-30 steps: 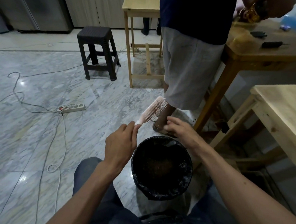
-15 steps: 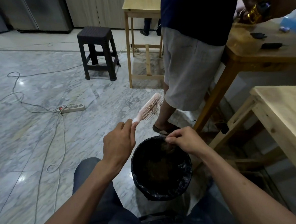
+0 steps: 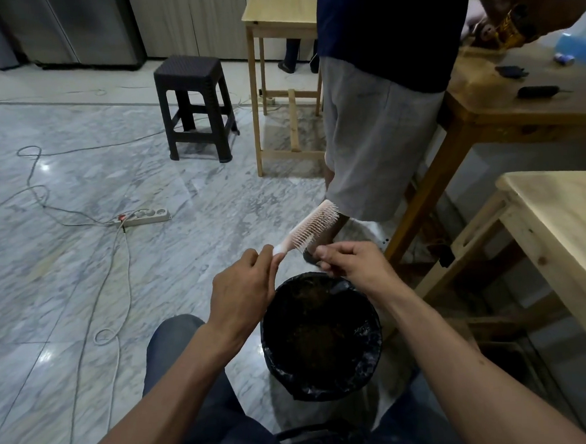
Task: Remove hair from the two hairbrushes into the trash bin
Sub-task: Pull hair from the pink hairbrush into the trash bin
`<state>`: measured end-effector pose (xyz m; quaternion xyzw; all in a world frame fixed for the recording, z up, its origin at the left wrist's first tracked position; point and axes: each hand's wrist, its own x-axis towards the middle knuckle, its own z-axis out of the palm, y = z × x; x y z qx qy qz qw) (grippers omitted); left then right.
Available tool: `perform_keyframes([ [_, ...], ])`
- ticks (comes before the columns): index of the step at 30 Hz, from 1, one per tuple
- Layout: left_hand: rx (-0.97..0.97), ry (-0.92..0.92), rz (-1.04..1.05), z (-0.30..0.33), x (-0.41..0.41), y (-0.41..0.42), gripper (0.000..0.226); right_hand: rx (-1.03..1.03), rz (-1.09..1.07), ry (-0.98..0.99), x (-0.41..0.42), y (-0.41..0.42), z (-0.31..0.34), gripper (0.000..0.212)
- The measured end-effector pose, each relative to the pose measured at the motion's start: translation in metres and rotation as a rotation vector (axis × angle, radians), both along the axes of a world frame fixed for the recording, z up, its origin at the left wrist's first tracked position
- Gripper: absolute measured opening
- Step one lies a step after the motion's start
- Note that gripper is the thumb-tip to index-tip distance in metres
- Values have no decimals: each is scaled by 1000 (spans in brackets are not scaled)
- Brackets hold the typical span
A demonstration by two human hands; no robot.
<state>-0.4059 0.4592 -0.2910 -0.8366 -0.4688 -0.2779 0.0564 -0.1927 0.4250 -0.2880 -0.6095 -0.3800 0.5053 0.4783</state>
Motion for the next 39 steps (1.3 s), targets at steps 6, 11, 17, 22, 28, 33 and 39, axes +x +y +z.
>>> perform_keyframes([
  [6, -52, 4, 140, -3, -11, 8, 36, 58, -90, -106, 18, -12, 2, 13],
  [11, -38, -10, 83, -1, -4, 6, 38, -147, 106, -363, 23, -14, -12, 11],
  [17, 16, -6, 5, 1, 4, -1, 37, -117, 14, 47, 7, -2, 0, 65],
  [22, 28, 31, 7, 1, -1, -1, 37, -66, -147, -15, 6, 0, -4, 19],
  [28, -43, -11, 128, 6, -11, 9, 35, -195, 10, -448, 18, -18, -16, 13],
  [33, -46, -19, 50, 5, -4, 5, 38, -183, 134, -352, 11, -13, -2, 66],
  [39, -23, -53, -38, 4, 5, -3, 40, -16, 98, 81, 6, 3, 2, 68],
])
